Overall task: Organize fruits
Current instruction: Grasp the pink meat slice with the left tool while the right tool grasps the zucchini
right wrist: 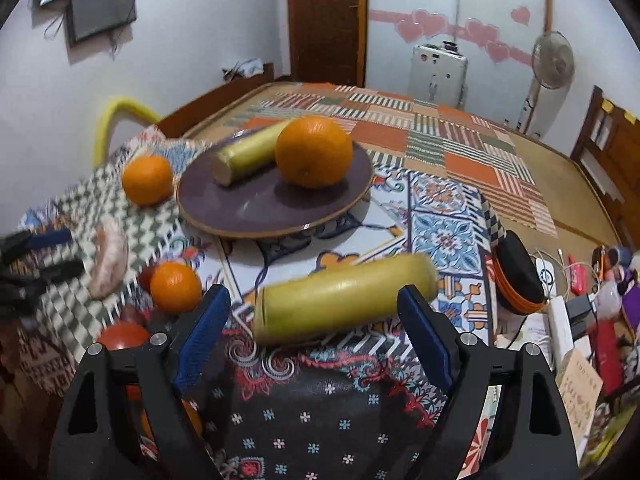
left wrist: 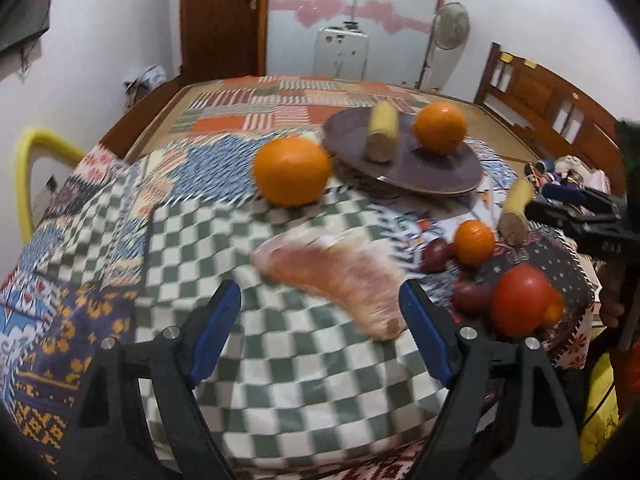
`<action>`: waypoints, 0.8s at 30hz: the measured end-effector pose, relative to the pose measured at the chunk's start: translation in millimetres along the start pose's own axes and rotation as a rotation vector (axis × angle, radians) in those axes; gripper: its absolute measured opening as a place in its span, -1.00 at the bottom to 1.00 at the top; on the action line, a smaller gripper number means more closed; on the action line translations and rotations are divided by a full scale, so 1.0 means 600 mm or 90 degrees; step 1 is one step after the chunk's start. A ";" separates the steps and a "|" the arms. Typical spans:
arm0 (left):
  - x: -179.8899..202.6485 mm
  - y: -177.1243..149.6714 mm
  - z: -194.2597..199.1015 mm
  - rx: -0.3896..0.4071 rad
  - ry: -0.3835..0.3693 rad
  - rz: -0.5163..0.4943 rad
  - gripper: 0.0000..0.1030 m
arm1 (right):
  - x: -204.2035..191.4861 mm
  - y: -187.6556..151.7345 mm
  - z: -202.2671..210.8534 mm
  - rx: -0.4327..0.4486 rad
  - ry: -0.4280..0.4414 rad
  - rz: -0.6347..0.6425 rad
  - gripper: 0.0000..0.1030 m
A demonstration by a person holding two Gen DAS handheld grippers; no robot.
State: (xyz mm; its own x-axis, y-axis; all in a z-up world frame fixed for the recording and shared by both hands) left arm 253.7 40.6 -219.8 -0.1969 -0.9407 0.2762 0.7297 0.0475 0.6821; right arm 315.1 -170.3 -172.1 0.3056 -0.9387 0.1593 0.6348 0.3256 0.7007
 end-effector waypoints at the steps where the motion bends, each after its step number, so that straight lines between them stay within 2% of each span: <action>1: 0.006 0.002 -0.007 -0.003 0.001 -0.006 0.63 | 0.007 0.003 -0.002 -0.001 -0.010 -0.010 0.63; 6: 0.008 0.003 -0.048 -0.024 0.024 0.006 0.64 | 0.036 -0.001 -0.036 -0.036 -0.039 -0.059 0.64; 9: 0.000 -0.001 -0.066 -0.026 0.023 0.031 0.64 | 0.035 -0.002 -0.046 -0.049 -0.026 -0.083 0.64; 14: -0.001 -0.002 -0.071 -0.006 0.042 0.014 0.59 | 0.007 -0.007 -0.069 -0.070 -0.029 -0.058 0.68; 16: -0.001 -0.005 -0.067 -0.002 0.046 0.002 0.45 | -0.003 -0.016 -0.083 -0.094 -0.020 -0.053 0.55; 18: 0.001 -0.009 -0.061 -0.005 0.032 -0.008 0.23 | -0.008 -0.014 -0.076 -0.078 -0.045 -0.023 0.30; 19: 0.001 -0.012 -0.057 -0.007 0.028 -0.013 0.08 | -0.013 -0.016 -0.072 -0.076 -0.041 -0.010 0.24; 20: 0.001 -0.015 -0.052 -0.010 0.024 -0.020 -0.05 | -0.014 -0.020 -0.067 -0.075 -0.035 -0.002 0.07; 24: -0.004 -0.032 -0.030 -0.023 0.003 -0.034 -0.18 | -0.002 -0.034 -0.047 -0.068 -0.039 0.016 -0.19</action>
State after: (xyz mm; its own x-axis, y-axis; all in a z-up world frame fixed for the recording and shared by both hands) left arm 252.0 36.2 -245.6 -0.2339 -0.9430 0.2368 0.7409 -0.0151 0.6715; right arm 321.7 -172.5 -206.1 0.2801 -0.9344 0.2199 0.7006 0.3556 0.6186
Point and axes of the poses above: each gripper's, at about its wrist camera, not at the fingertips, and z roughly against the way its jaws point, x to its right, y to its top, the point moved 10 cm from there along -z, roughly the way its jaws point, and after that the axes turned 15 degrees about -y, right-handed, at the moved point
